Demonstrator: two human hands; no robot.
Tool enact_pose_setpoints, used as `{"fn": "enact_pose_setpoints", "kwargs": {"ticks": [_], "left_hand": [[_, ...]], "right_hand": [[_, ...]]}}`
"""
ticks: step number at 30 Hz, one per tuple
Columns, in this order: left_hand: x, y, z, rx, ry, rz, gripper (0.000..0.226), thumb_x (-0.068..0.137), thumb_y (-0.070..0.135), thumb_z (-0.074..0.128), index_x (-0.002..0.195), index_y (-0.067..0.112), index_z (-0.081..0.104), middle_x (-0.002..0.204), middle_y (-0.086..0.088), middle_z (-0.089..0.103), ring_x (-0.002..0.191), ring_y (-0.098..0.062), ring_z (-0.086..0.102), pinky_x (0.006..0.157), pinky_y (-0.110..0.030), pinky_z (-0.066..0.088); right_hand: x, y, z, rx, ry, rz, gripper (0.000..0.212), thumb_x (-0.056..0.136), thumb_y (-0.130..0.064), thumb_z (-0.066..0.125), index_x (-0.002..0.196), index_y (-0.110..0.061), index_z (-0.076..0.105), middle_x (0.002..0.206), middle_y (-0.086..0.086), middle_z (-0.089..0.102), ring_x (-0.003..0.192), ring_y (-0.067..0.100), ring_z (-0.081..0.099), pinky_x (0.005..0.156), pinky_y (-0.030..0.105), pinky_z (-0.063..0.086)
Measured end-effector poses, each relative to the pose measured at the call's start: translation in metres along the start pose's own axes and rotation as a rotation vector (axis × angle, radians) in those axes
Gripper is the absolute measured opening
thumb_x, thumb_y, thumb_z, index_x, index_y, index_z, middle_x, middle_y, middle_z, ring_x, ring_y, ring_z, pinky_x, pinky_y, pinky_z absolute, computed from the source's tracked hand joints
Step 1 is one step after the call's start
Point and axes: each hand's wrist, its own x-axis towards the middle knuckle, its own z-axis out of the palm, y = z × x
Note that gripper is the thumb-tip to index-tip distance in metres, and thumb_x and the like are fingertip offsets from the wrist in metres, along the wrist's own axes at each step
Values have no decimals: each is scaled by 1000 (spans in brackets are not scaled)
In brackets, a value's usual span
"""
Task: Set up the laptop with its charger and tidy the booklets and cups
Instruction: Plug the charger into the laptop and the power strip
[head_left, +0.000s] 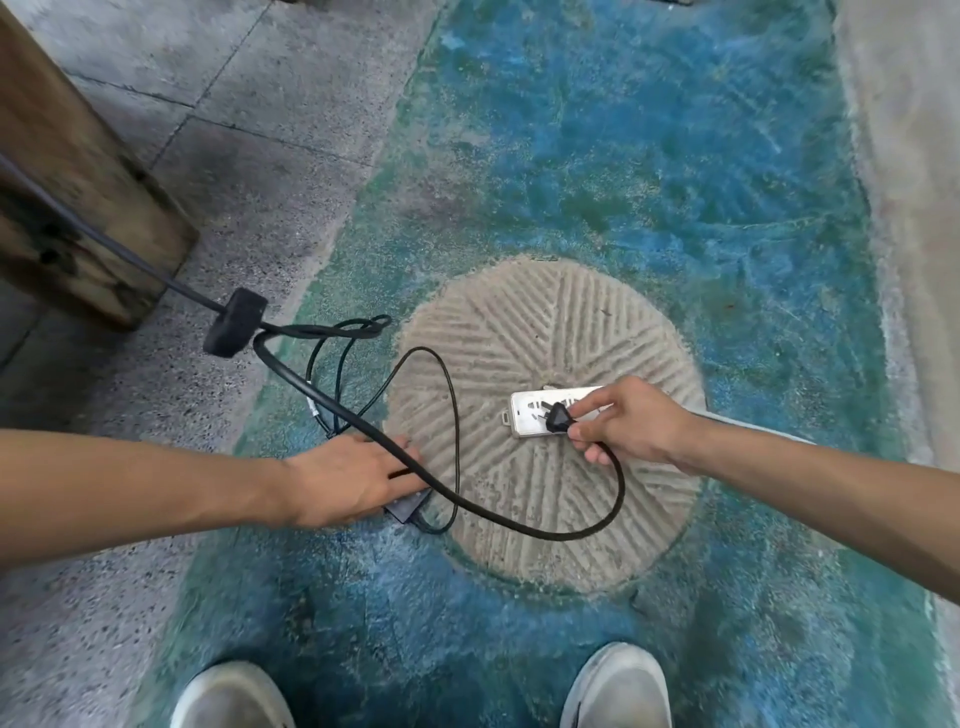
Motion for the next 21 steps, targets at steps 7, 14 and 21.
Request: {"fn": "enact_pose_setpoints", "kwargs": {"ticks": [7, 14, 21], "left_hand": [[-14, -6, 24, 11, -53, 67, 101, 97, 18, 50, 151, 29, -35, 168, 4, -21, 154, -17, -18, 124, -49, 3], [-14, -7, 23, -25, -79, 79, 103, 96, 26, 51, 150, 30, -37, 165, 7, -27, 152, -16, -23, 123, -52, 3], [-15, -5, 26, 12, -43, 73, 101, 99, 24, 48, 148, 28, -39, 164, 3, -29, 149, -17, -29, 119, -48, -9]], "right_hand": [[-1, -18, 7, -106, 44, -3, 31, 84, -10, 83, 110, -21, 71, 77, 13, 77, 54, 16, 71, 53, 23, 58], [6, -34, 7, 44, -39, 30, 8, 90, -4, 75, 95, -7, 80, 100, 14, 77, 66, 17, 74, 69, 28, 64], [4, -20, -10, -123, -149, -190, 36, 98, -3, 62, 119, -29, 74, 116, -1, 74, 97, 14, 74, 88, 27, 60]]}}
